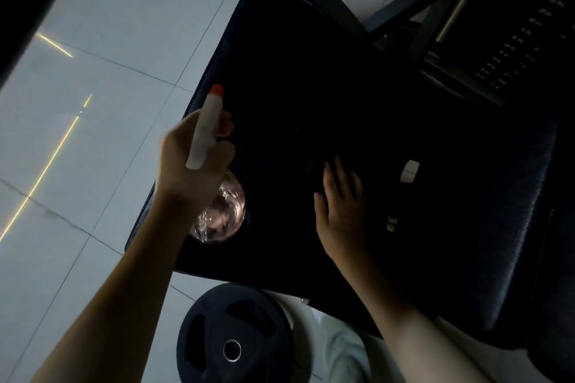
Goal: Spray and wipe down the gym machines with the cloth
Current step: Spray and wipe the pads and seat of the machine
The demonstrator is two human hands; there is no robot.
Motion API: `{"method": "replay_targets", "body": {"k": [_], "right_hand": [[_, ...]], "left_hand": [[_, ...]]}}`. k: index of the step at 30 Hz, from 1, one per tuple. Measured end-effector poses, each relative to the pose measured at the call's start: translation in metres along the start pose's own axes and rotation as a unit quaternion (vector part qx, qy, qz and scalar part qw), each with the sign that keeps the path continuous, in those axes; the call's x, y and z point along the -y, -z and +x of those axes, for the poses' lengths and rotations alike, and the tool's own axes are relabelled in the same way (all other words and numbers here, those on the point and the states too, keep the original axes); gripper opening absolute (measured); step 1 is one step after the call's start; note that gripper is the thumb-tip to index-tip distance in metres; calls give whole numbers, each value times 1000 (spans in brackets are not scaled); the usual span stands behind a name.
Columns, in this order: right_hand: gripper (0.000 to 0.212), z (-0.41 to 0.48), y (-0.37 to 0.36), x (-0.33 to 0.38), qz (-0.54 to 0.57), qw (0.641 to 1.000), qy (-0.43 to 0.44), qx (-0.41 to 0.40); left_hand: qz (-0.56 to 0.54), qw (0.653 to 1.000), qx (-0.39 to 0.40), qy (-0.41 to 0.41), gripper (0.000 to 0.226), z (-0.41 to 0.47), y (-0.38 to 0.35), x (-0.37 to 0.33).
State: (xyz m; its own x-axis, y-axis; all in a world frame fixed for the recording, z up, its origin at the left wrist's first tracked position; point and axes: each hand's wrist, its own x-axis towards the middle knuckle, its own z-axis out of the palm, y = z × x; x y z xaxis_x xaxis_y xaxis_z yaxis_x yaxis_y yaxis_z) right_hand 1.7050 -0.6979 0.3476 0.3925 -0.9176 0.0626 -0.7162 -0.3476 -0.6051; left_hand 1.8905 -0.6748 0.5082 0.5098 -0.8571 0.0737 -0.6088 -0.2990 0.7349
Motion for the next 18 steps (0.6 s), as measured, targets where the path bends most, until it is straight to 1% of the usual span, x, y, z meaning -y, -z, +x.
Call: {"method": "replay_targets", "body": {"k": [2, 4, 5, 6, 8, 9, 10, 12, 14, 15, 16, 18], "right_hand": [[49, -26, 3, -22, -41, 997, 64, 10], [47, -34, 7, -40, -64, 995, 79, 6], [47, -28, 7, -42, -60, 996, 60, 1], [48, -16, 6, -37, -48, 999, 23, -6], [51, 14, -3, -13, -12, 997, -66, -28], [52, 26, -8, 2, -2, 996, -82, -31], [52, 32, -13, 15, -5, 997, -68, -26], [51, 25, -20, 25, -30, 999, 23, 9], [49, 1, -16, 14, -52, 990, 122, 55], [49, -11, -11, 3, -66, 983, 154, 71], [49, -19, -5, -8, -81, 979, 170, 76], [48, -16, 4, -22, -110, 979, 160, 58]], "left_hand": [[9, 1000, 4, -5, 15, 0, 3, 4], [11, 1000, -8, 1, 20, 0, 4, 7], [-10, 1000, -20, 10, 29, -2, 5, 6], [-27, 999, -34, 14, 37, -3, 6, 4], [-27, 998, -51, 4, 49, -7, 8, 0], [-30, 998, -55, 1, 53, -8, 9, 0], [-41, 997, -60, 6, 57, -8, 10, 1], [-54, 996, -74, 17, 59, -5, 10, 8], [-47, 996, -75, 25, 55, -4, 9, 10], [-48, 996, -75, 31, 52, -4, 9, 9], [-51, 995, -76, 37, 52, -4, 8, 7], [-45, 996, -72, 37, 47, -4, 8, 6]]}}
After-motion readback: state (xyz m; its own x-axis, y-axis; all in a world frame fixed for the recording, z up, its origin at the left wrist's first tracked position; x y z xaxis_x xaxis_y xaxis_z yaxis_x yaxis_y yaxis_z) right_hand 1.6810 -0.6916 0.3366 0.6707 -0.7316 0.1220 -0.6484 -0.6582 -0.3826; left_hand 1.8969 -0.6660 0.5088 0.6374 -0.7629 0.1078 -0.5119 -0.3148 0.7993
